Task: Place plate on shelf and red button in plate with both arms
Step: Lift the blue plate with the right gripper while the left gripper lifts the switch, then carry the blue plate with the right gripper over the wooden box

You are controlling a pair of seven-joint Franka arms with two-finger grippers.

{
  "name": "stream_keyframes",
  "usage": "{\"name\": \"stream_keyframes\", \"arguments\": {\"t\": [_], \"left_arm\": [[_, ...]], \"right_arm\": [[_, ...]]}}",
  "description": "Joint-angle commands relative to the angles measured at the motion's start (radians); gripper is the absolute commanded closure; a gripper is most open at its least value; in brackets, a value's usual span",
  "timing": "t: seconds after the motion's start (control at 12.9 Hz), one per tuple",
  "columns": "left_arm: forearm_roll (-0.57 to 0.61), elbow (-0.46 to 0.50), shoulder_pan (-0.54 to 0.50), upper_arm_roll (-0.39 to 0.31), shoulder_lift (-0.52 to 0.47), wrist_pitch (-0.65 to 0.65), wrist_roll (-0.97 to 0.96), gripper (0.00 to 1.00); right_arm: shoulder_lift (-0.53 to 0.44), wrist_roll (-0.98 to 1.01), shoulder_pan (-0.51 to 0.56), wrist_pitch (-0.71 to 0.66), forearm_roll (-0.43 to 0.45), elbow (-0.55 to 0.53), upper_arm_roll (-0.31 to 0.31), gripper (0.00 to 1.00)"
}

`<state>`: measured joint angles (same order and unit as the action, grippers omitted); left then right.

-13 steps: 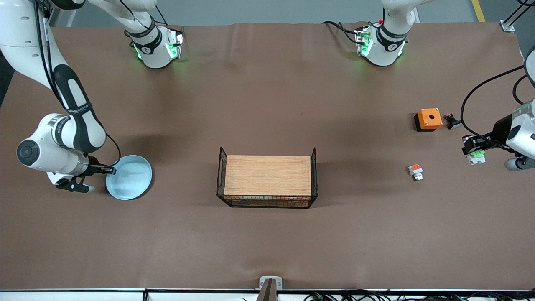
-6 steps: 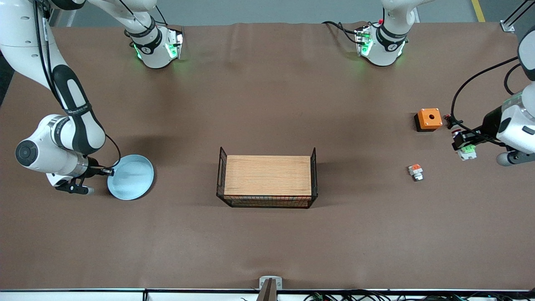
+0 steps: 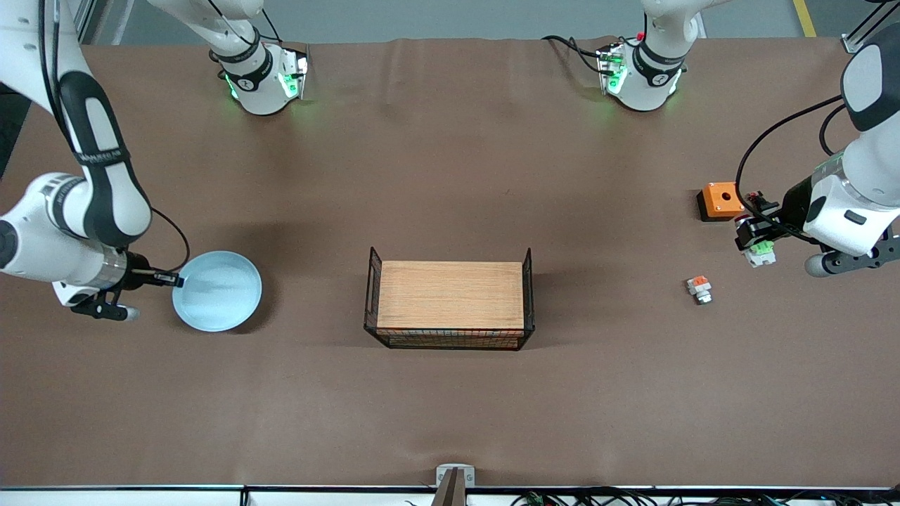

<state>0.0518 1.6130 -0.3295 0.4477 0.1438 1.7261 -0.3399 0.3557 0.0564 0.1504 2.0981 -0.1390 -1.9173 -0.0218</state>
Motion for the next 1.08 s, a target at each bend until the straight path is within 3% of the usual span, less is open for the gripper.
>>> {"name": "stream_keyframes", "arguments": {"t": [0.0,0.31,0.54,0.62,0.85,1.0], "left_arm": [[-0.010,0.005,-0.003,0.002,-0.004,-0.016,-0.005,1.00],[-0.007,0.005,-0.005,0.000,0.013,-0.019,-0.008,1.00],[-0.003,0.005,-0.003,0.000,0.026,-0.011,-0.014,1.00],[-0.001,0.005,-0.005,0.000,0.027,-0.011,-0.017,0.99],[-0.001,0.005,-0.003,0.000,0.027,-0.014,-0.030,0.99],[-0.004,0.004,-0.002,0.000,0.025,-0.016,-0.036,1.00]], "right_arm": [[-0.159,-0.142,-0.046,-0.171,-0.019,-0.028,0.003,1.00],[-0.366,-0.408,-0.127,-0.455,-0.018,-0.026,0.005,1.00],[-0.512,-0.721,-0.259,-0.610,-0.021,-0.019,0.009,1.00],[-0.535,-0.830,-0.314,-0.634,-0.034,-0.012,0.010,1.00],[-0.543,-1.218,-0.406,-0.664,-0.187,0.053,0.014,1.00],[-0.540,-1.448,-0.486,-0.617,-0.202,0.072,0.045,1.00]]}}
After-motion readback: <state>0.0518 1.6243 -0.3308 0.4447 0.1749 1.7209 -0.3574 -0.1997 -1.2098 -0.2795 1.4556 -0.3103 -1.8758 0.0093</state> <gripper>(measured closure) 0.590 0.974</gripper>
